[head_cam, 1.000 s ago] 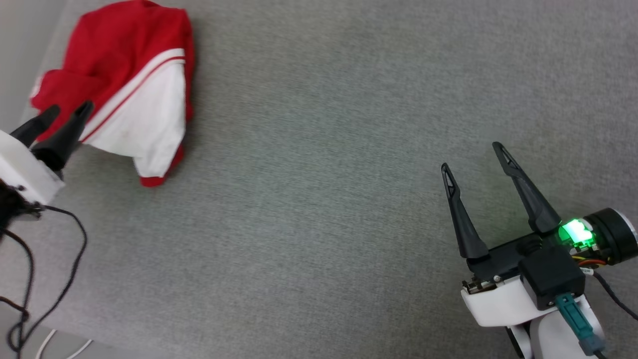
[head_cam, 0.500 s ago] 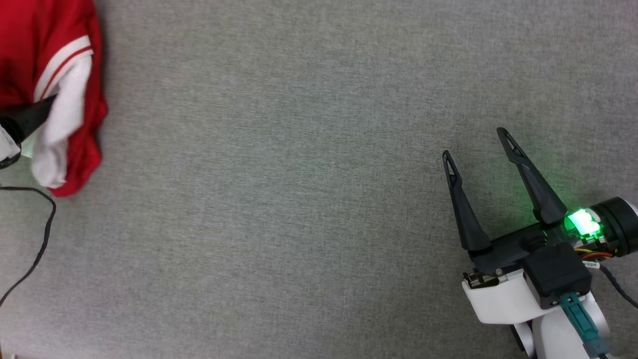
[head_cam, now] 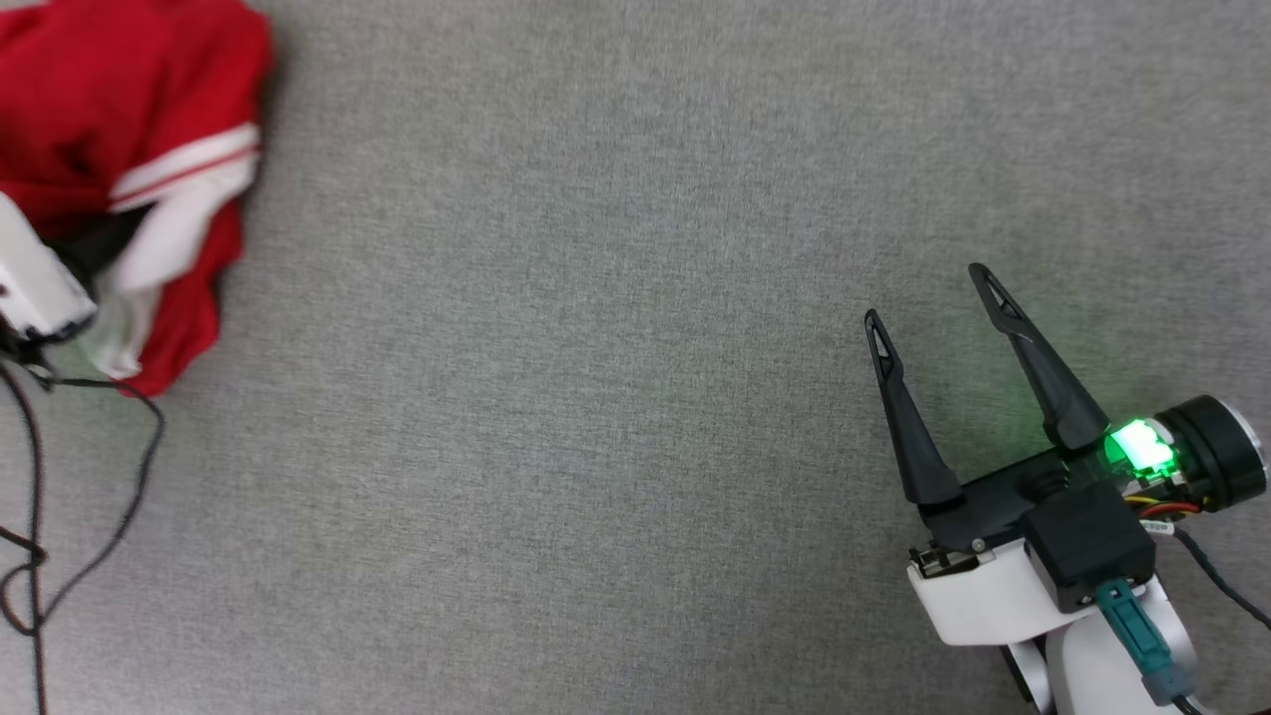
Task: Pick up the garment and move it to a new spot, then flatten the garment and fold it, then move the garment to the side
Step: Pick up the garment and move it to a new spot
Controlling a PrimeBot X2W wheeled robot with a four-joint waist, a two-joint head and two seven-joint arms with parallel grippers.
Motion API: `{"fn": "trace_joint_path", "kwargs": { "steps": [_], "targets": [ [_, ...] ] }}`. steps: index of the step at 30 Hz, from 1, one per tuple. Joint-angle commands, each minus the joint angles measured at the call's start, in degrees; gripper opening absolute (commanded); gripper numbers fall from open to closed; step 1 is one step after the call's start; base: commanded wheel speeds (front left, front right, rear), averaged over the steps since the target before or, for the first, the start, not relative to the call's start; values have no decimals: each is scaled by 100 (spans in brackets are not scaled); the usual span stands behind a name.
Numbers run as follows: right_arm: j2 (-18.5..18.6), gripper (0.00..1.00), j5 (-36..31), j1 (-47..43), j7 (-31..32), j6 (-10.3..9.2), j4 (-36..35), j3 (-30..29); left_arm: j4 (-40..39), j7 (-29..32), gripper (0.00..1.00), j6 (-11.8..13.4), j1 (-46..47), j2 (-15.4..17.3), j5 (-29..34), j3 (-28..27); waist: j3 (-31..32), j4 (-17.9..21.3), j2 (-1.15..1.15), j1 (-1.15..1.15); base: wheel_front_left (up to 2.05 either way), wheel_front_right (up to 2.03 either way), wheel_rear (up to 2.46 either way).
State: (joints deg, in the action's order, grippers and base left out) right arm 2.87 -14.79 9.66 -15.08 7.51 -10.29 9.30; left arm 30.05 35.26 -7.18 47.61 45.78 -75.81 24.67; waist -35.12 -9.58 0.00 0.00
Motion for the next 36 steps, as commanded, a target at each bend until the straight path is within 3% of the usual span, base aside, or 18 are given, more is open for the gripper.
{"fn": "trace_joint_path", "kwargs": {
  "steps": [1, 13, 20, 25, 36],
  "targets": [
    [0, 100, 52, 87, -14, -4, 56, 35, -171, -48, 0, -36, -207, -83, -78, 123, 233, 28, 0, 0, 0, 0, 0],
    [-1, 100, 585, -46, -14, -4, 331, 105, -1930, -702, 0, -29, -1325, 321, -460, 597, 1381, 353, 0, 0, 0, 0, 0],
    [0, 100, 834, -169, -14, -4, 395, 60, -2836, -1187, 0, -29, -1874, 121, -481, 931, 1868, 639, 0, 0, 0, 0, 0],
    [-1, 100, 948, -208, -14, -4, 378, 8, -2921, -1596, 0, -13, -1855, -407, -75, 1256, 2034, 883, 0, 0, 0, 0, 0],
    [-1, 100, 1055, -146, -14, -4, 303, -18, -1811, -2603, 0, 799, -1021, -2263, 1389, 1951, 1908, 1426, 0, 0, 0, 0, 0]
  ]
}}
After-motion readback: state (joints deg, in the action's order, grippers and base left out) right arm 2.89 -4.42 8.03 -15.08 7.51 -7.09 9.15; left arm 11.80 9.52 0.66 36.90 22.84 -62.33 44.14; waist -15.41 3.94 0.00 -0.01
